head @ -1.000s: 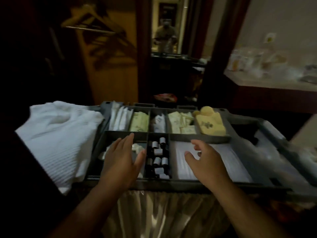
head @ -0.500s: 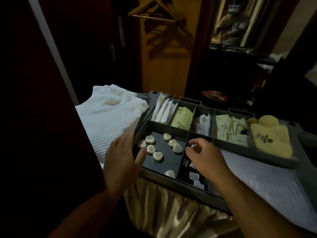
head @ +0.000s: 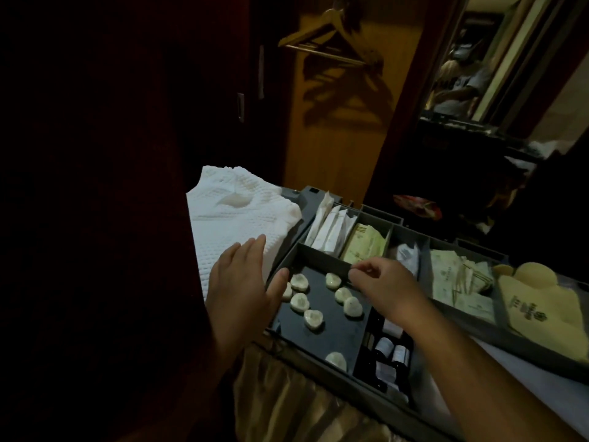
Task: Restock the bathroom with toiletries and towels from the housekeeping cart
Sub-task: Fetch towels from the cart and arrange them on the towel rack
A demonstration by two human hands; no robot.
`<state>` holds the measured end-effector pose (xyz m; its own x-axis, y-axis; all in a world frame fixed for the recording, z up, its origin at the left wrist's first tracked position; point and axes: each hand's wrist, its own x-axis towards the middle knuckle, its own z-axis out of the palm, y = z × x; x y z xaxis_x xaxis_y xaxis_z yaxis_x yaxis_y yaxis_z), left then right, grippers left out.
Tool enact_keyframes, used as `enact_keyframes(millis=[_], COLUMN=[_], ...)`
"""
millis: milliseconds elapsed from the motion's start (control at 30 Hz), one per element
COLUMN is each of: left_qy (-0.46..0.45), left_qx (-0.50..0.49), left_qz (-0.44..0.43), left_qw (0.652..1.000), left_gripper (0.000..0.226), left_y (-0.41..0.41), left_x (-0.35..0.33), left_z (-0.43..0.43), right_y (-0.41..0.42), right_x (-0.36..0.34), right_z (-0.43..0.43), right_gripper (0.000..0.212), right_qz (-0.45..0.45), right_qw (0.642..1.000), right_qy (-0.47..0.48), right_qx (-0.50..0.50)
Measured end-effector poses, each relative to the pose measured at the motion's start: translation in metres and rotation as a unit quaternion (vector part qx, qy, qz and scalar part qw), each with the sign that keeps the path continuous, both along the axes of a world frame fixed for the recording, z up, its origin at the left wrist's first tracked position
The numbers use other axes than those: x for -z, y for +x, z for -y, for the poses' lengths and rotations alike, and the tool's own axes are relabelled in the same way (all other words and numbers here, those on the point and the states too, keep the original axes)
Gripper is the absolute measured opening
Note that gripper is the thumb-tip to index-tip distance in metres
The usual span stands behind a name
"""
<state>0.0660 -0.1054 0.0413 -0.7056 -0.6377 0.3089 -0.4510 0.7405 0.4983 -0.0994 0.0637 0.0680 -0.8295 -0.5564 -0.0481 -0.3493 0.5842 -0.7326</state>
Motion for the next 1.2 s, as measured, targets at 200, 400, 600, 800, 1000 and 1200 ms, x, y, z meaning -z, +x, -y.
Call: enact_keyframes(millis=[200, 400, 600, 800, 1000, 1200], left_qy=[0.024, 0.019, -0.057, -0.095, -0.114, -0.069], left_qx=[-0.027, -0.071, -0.174, -0.219, -0.228, -0.256], left_qz=[0.014, 0.045, 0.189, 0.227, 0.165, 0.108], left_qw=[0.999, 0.996, 0.965, 0.944, 0.953, 0.958], left_gripper=[0.079, 0.071, 0.076, 0.053, 0.016, 0.026], left_y=[-0.011, -0.056, -0.077, -0.089, -0.090, -0.084], left_x=[0.005, 0.015, 0.035, 0.043, 0.043, 0.036], left_z=[0.003, 0.018, 0.042, 0.046, 0.053, 0.054], right_y=[-0.017, -0.067, -0.104, -0.111, -0.103, -0.114], right_x=[0.008, 0.018, 0.041, 0.061, 0.066, 0.072], right_z=[0.044, 0.072, 0.087, 0.122, 0.163, 0.203], right_gripper=[0.012, 0.011, 0.012, 0.020, 0.031, 0.028], right_qz=[0.061, 0.146, 0.206, 0.334, 0.425, 0.570], right_qw=[0.996, 0.985, 0.973, 0.935, 0.890, 0.794], right_qy=[-0.045, -0.041, -0.033, -0.025, -0.049, -0.207], right_qx=[-0.056, -0.079, -0.099, -0.121, -0.160, -0.044])
